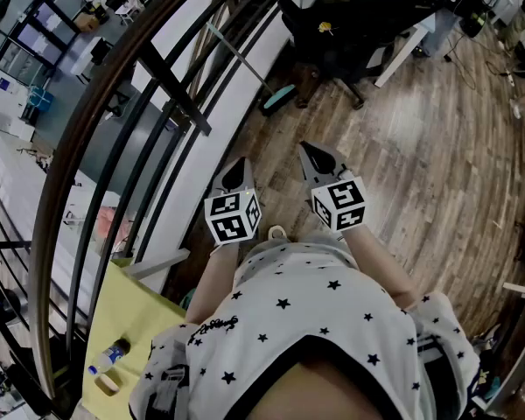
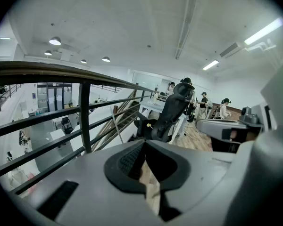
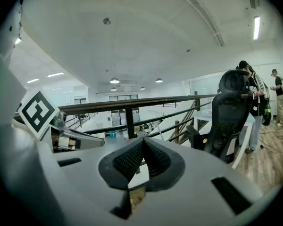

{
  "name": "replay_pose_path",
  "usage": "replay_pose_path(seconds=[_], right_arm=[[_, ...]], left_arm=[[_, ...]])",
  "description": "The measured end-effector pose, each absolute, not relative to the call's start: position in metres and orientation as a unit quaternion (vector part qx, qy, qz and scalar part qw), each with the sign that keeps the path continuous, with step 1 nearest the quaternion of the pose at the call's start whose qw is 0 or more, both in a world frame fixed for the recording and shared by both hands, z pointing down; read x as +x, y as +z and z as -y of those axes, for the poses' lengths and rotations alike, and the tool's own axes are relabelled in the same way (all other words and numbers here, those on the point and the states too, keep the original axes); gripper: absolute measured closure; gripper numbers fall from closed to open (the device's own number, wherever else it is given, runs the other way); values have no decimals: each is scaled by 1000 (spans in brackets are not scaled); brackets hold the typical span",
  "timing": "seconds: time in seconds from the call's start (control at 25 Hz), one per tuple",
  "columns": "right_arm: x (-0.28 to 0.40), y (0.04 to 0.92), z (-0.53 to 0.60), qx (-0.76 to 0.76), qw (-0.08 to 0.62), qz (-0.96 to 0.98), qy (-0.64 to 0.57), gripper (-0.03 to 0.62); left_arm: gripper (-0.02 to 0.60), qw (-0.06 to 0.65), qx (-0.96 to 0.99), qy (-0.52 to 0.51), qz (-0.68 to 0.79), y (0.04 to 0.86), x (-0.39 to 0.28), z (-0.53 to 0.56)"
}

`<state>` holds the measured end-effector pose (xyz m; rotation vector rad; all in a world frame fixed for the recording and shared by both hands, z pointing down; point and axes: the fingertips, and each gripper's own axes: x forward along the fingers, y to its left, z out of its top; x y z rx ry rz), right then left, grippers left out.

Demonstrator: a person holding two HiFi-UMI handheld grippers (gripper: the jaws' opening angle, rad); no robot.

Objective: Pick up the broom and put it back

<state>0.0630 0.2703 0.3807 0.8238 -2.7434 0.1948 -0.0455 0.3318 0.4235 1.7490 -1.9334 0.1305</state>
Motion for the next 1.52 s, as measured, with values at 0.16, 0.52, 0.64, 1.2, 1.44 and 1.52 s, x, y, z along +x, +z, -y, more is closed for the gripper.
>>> replay_pose_path(seconds=[0.16,0.52,0.64,1.2,1.44,1.52], right_arm=[[70,378,-284,293,125,945,75,600],[74,383,-293,292,122,945,82,600],[70,385,-295,288,126,946,82,601],[46,394,-288,284,126,945,100,600],[36,396,-286,278,128,946,107,600],[33,397,-284,278,128,946,109,600]], left_arm=[[571,258,649,54,713,418,-42,-343],[571,257,657,61,706,420,-31,-352],[571,256,658,61,705,420,-32,-352],[571,266,653,64,707,431,-56,-351],[571,269,651,62,707,432,-64,-346],[571,270,652,62,706,432,-66,-343]])
